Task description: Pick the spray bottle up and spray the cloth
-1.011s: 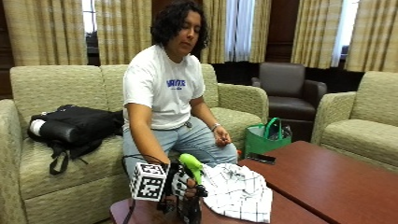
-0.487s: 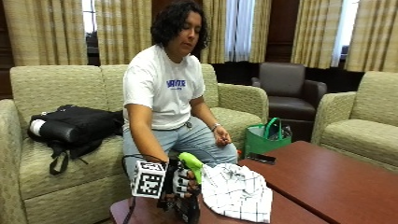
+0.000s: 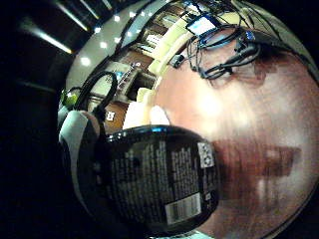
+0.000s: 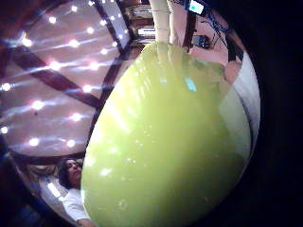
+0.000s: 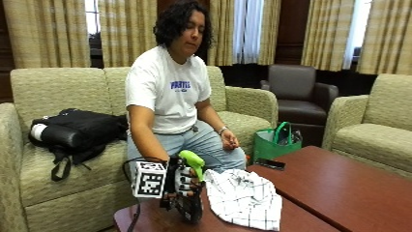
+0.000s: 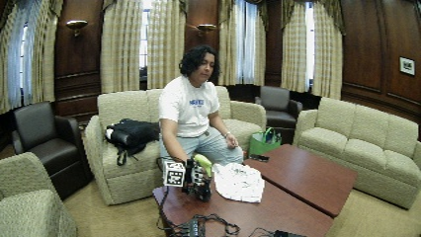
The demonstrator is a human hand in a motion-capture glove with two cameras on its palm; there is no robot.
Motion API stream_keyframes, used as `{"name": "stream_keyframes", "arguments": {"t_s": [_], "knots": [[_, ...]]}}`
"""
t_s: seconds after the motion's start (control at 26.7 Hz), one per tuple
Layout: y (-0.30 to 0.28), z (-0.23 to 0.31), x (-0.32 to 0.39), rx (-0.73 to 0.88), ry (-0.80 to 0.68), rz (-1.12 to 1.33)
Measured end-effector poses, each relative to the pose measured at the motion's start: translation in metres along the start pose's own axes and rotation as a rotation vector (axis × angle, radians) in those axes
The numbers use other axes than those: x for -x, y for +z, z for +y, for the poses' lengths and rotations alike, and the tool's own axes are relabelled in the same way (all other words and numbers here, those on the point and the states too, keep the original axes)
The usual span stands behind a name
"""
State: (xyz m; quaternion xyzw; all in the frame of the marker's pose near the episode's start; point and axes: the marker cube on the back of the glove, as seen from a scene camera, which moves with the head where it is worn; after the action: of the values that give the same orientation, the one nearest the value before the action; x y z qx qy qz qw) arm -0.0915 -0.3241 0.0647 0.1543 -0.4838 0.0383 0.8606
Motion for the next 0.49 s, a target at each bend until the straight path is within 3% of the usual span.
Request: {"name": "stream_keyframes", "arguments": {"t_s": [0.49], "knots": [[-0.049, 0.021, 0.093, 0.076, -0.046, 0.084]]}}
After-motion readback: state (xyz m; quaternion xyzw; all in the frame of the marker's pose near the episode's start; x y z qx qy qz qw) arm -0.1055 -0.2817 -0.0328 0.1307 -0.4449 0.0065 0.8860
